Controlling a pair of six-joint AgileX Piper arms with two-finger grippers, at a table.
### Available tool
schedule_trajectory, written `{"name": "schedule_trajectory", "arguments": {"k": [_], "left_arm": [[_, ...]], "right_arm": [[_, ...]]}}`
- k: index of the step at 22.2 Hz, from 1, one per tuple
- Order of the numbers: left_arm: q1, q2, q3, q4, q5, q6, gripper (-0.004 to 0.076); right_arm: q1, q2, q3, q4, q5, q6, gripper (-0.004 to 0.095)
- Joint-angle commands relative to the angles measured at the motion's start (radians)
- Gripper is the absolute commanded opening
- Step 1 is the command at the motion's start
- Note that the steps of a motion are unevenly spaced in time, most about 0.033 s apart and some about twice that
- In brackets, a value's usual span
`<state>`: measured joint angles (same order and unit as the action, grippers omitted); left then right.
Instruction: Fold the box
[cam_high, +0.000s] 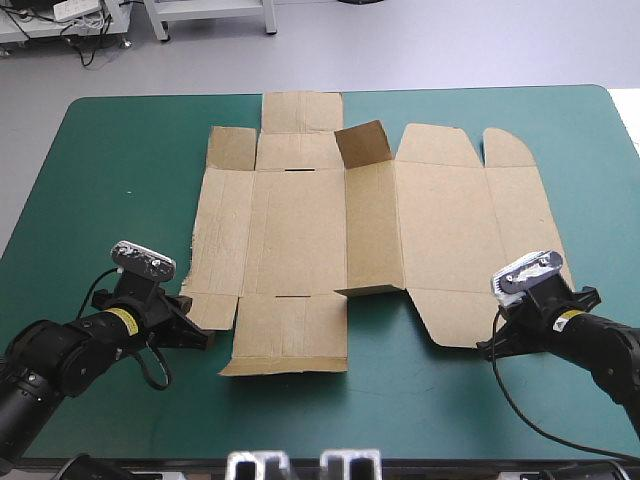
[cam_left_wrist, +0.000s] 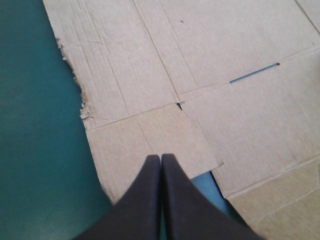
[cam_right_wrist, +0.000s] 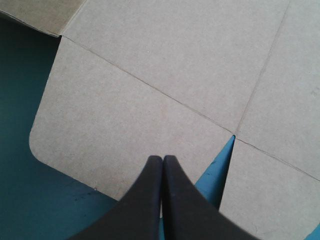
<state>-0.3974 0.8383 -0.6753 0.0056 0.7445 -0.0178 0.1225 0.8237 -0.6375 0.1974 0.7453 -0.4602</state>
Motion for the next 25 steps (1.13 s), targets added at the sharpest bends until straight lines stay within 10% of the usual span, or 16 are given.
{"name": "schedule_trajectory", "arguments": {"k": [1, 15, 25], "left_arm": [[-0.001, -0.009, -0.025, -0.006, -0.018, -0.009, -0.0010], [-0.001, 0.038, -0.029, -0.069, 0.064, -0.057, -0.0010], [0.149, 0.496, -0.506, -0.325, 0.145, 0.273, 0.0016]], "right_arm": [[-0.001, -0.010, -0.027, 0.015, -0.047, -0.010, -0.0024], [-0.001, -0.010, -0.027, 0.021, -0.047, -0.010, -0.0024], [-0.001, -0.010, -0.027, 0.022, -0.043, -0.010, -0.0024]]}}
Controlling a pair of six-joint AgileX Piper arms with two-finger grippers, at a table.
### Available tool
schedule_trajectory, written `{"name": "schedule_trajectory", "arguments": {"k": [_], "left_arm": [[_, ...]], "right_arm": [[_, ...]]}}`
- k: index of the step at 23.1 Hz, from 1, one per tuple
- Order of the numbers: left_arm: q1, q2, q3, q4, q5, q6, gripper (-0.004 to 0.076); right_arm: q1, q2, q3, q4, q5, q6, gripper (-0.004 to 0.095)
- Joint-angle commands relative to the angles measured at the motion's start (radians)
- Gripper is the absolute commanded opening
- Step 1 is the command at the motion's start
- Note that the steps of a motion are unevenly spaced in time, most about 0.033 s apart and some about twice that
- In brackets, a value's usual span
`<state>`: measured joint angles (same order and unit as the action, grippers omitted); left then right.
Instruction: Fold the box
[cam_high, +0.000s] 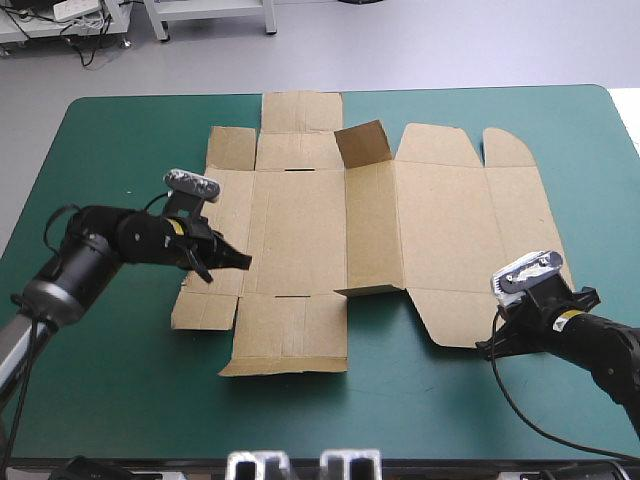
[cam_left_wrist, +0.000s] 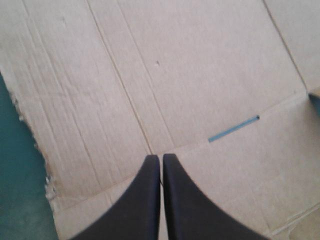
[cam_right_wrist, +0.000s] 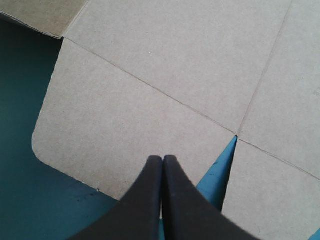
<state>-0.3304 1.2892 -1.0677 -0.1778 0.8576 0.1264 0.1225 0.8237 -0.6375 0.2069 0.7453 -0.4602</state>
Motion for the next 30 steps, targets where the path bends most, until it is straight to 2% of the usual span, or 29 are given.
{"name": "schedule_trajectory", "arguments": {"k": [1, 5, 8, 11, 12, 13, 14, 15, 16, 17, 18, 30], "left_arm": [[0.132, 0.067, -0.141, -0.210, 0.064, 0.202, 0.0016], [0.348, 0.128, -0.188, -0.389, 0.207, 0.392, 0.0015], [0.489, 0.178, -0.188, -0.398, 0.326, 0.404, 0.0015], [0.601, 0.236, -0.188, -0.419, 0.385, 0.404, 0.0023], [0.627, 0.258, -0.188, -0.445, 0.405, 0.404, 0.0042], [0.661, 0.298, -0.188, -0.489, 0.444, 0.430, 0.0114], [0.665, 0.315, -0.188, -0.495, 0.444, 0.439, 0.0153], [0.668, 0.347, -0.188, -0.493, 0.444, 0.442, 0.0262], [0.668, 0.360, -0.188, -0.493, 0.444, 0.445, 0.0305], [0.666, 0.386, -0.188, -0.500, 0.444, 0.450, 0.0393], [0.666, 0.395, -0.185, -0.513, 0.444, 0.459, 0.0419], [0.660, 0.432, 0.004, -0.680, 0.444, 0.616, 0.0433]], "right_arm": [[-0.001, -0.010, -0.027, 0.013, -0.041, -0.010, -0.0024], [-0.001, -0.010, -0.027, 0.015, -0.043, -0.010, -0.0024], [-0.001, -0.010, -0.027, 0.015, -0.051, -0.010, -0.0024], [-0.001, -0.010, -0.027, 0.015, -0.042, -0.010, -0.0024], [-0.001, -0.010, -0.027, 0.015, -0.036, -0.010, -0.0024], [-0.001, -0.010, -0.027, 0.015, -0.026, -0.010, -0.0024], [-0.001, -0.010, -0.027, 0.015, -0.025, -0.010, -0.0024], [-0.001, -0.010, -0.027, 0.015, -0.022, -0.010, -0.0024], [-0.001, -0.010, -0.027, 0.015, -0.022, -0.010, -0.0024], [-0.001, -0.010, -0.027, 0.015, -0.022, -0.010, -0.0024], [-0.001, -0.010, -0.027, 0.015, -0.022, -0.010, -0.0024], [-0.001, -0.010, -0.027, 0.019, -0.006, -0.010, -0.0024]]}}
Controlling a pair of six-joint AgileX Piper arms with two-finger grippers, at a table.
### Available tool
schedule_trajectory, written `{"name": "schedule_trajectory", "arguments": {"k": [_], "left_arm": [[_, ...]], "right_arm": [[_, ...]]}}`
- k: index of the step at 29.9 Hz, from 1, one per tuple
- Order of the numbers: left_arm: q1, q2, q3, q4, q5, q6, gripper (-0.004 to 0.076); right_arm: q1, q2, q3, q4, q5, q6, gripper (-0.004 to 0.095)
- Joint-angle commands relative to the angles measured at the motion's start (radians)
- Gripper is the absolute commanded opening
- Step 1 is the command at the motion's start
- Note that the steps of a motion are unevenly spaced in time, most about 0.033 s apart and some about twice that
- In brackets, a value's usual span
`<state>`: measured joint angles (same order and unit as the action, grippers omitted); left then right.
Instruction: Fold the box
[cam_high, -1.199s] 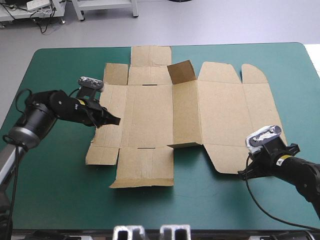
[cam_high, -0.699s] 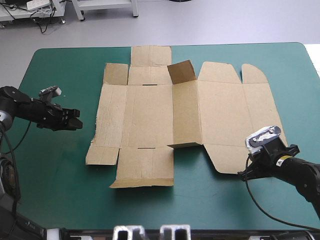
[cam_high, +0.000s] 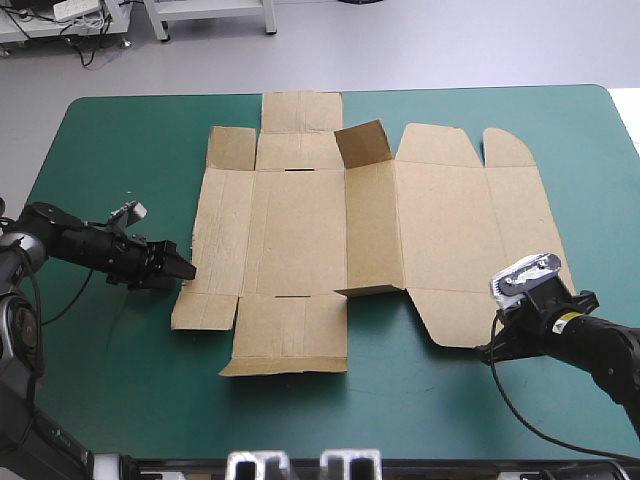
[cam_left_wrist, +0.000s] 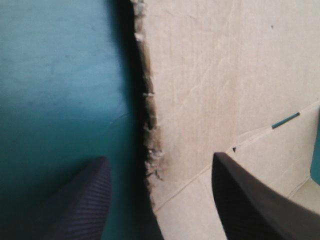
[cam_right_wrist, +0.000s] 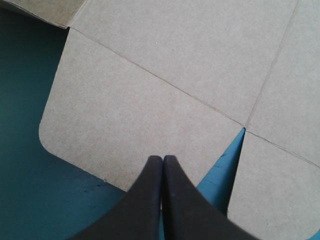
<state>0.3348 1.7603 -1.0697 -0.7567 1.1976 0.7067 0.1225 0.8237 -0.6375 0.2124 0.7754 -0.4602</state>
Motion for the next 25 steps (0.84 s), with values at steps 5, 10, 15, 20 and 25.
{"name": "schedule_trajectory", "arguments": {"k": [5, 10, 15, 20, 25], "left_arm": [[-0.014, -0.022, 0.030, -0.145, 0.103, 0.073, 0.0433], [-0.066, 0.002, 0.030, -0.197, 0.099, 0.099, 0.0433], [-0.128, 0.037, 0.030, -0.250, 0.086, 0.131, 0.0433], [-0.155, 0.054, 0.026, -0.301, 0.052, 0.169, 0.0433], [-0.155, 0.058, -0.002, -0.303, -0.075, 0.161, 0.0433]], "right_arm": [[-0.001, -0.010, -0.027, 0.020, -0.036, -0.010, -0.0024], [-0.001, -0.010, -0.027, 0.029, -0.038, -0.010, -0.0024], [-0.001, -0.010, -0.027, 0.032, -0.040, -0.012, -0.0024], [-0.001, -0.010, -0.027, 0.032, -0.040, -0.012, -0.0024], [-0.001, -0.010, -0.027, 0.032, -0.040, -0.016, -0.0024]]}}
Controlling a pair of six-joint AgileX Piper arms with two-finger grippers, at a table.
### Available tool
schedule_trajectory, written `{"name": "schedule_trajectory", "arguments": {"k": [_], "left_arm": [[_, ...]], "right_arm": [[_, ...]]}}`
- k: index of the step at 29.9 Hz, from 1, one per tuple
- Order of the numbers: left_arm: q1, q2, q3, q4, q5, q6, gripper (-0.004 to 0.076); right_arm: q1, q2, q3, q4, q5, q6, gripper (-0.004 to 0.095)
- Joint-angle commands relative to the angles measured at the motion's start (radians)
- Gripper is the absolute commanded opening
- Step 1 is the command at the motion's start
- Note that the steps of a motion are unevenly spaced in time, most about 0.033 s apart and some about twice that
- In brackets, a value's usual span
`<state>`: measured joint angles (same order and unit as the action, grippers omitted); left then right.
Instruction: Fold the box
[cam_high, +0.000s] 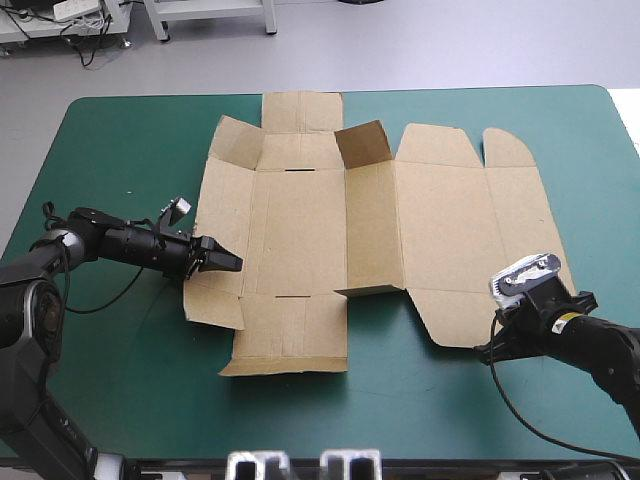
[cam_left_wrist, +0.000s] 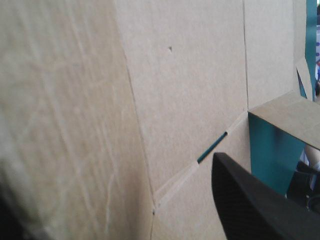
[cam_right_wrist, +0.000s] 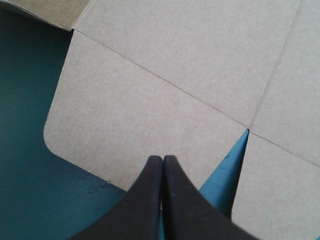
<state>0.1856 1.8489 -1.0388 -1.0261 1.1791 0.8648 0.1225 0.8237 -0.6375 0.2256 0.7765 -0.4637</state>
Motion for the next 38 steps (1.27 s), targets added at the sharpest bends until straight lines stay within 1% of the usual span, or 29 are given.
{"name": "schedule_trajectory", "arguments": {"k": [1, 6, 11, 12, 15, 18, 19, 21, 23, 25, 28, 30, 32, 34, 36, 37, 38], "left_arm": [[-0.006, -0.029, -0.039, -0.033, -0.054, 0.003, 0.0432], [-0.006, 0.010, -0.073, -0.033, 0.041, 0.003, 0.0380], [-0.011, 0.052, -0.074, -0.061, 0.055, 0.002, 0.0309], [-0.019, 0.058, -0.074, -0.068, 0.052, 0.002, 0.0279], [-0.048, 0.070, -0.074, -0.095, 0.042, 0.019, 0.0153], [-0.089, 0.070, -0.074, -0.118, 0.033, 0.053, 0.0004], [-0.105, 0.070, -0.074, -0.122, 0.045, 0.074, -0.0008], [-0.136, 0.070, -0.074, -0.132, 0.074, 0.140, -0.0008], [-0.168, 0.068, -0.088, -0.131, 0.082, 0.197, -0.0008], [-0.186, 0.059, -0.124, -0.129, 0.086, 0.220, -0.0010], [-0.194, 0.023, -0.212, -0.112, 0.083, 0.222, -0.0010], [-0.198, -0.004, -0.274, -0.071, 0.061, 0.194, -0.0010], [-0.209, -0.038, -0.369, 0.037, 0.019, 0.123, -0.0010], [-0.236, -0.061, -0.483, 0.221, 0.006, 0.024, -0.0010], [-0.269, -0.074, -0.595, 0.415, 0.022, -0.065, -0.0010], [-0.300, -0.079, -0.670, 0.517, 0.049, -0.104, -0.0010], [-0.322, -0.082, -0.717, 0.605, 0.068, -0.115, -0.0010]], "right_arm": [[-0.001, -0.010, -0.027, 0.018, -0.041, -0.012, -0.0024], [-0.001, -0.010, -0.027, 0.018, -0.045, -0.012, -0.0024], [-0.001, -0.010, -0.027, 0.018, -0.043, -0.012, -0.0024], [-0.001, -0.010, -0.027, 0.018, -0.045, -0.012, -0.0024], [-0.001, -0.010, -0.027, 0.018, -0.045, -0.018, -0.0024], [-0.001, -0.010, -0.027, 0.018, -0.051, -0.020, -0.0024], [-0.001, -0.010, -0.027, 0.018, -0.051, -0.020, -0.0024], [-0.001, -0.010, -0.027, 0.018, -0.051, -0.020, -0.0024], [-0.001, -0.010, -0.027, 0.018, -0.051, -0.020, -0.0024], [-0.001, -0.010, -0.027, 0.020, -0.044, -0.020, -0.0024], [-0.001, -0.010, -0.027, 0.023, -0.035, -0.020, -0.0024], [-0.001, -0.010, -0.027, 0.023, -0.039, -0.020, -0.0024], [-0.001, -0.010, -0.029, 0.023, -0.048, -0.020, -0.0024], [-0.001, -0.010, -0.031, 0.031, -0.052, -0.018, -0.0024], [-0.001, -0.010, -0.038, 0.035, -0.050, -0.018, -0.0024], [-0.001, -0.010, -0.046, 0.041, -0.050, -0.018, -0.0024], [-0.001, -0.010, -0.056, 0.043, -0.047, -0.018, -0.0024]]}}
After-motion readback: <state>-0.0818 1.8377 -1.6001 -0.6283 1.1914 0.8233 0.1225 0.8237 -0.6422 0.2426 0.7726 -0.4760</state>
